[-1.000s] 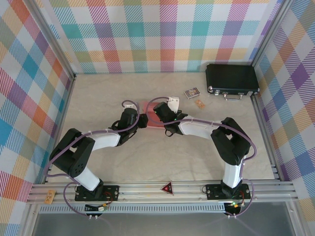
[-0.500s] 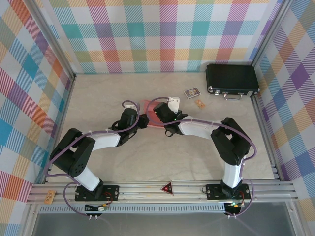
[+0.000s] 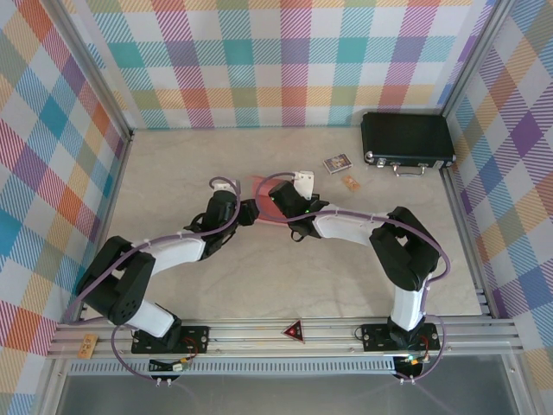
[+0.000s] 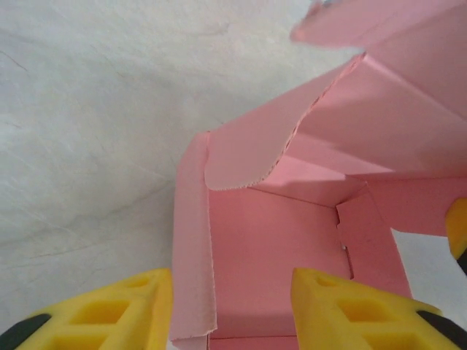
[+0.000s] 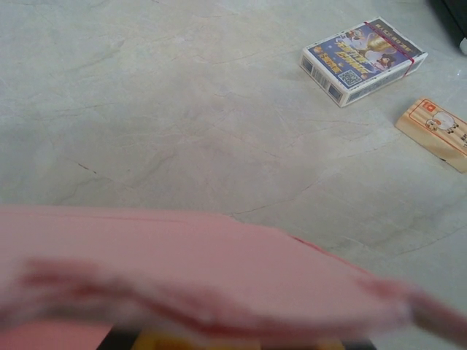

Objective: Fold the paper box

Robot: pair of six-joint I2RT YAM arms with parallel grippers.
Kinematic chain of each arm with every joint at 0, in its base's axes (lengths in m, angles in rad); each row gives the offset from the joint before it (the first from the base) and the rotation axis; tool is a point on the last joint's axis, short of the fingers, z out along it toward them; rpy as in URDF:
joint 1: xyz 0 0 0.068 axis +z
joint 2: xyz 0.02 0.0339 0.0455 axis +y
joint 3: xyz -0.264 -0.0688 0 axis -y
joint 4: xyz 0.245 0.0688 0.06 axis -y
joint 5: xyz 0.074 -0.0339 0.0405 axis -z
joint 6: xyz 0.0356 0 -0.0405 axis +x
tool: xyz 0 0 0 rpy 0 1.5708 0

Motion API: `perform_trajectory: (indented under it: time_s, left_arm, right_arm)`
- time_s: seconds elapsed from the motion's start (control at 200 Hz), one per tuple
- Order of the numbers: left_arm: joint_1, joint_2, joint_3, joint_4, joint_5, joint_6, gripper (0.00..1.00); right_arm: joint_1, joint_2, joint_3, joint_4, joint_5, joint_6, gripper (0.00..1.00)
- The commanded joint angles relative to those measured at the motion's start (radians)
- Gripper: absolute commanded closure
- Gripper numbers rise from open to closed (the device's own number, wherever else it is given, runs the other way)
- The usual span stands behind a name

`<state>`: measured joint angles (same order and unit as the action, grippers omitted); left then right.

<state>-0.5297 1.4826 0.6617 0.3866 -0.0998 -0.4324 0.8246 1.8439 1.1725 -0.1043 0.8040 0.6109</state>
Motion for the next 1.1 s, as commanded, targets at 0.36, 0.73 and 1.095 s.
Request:
perform_trajectory:
  time_s: [0.36, 0.73, 1.095]
  left_arm:
    - [0.095, 0.048, 0.137, -0.13, 0.139, 0.155, 0.45]
    - [0.114, 0.133, 0.237, -0.157, 0.221, 0.193, 0.53]
    - [0.116, 0.152, 0.258, -0.169, 0.217, 0.182, 0.77]
  right_arm:
    - [0.009, 0.035, -0.019, -0.073, -0.003, -0.048, 0.94]
    - [0.01, 0.048, -0.001, -0.086, -0.001, -0.052, 0.94]
    - [0.015, 0.06, 0.009, -0.09, -0.002, -0.054, 0.94]
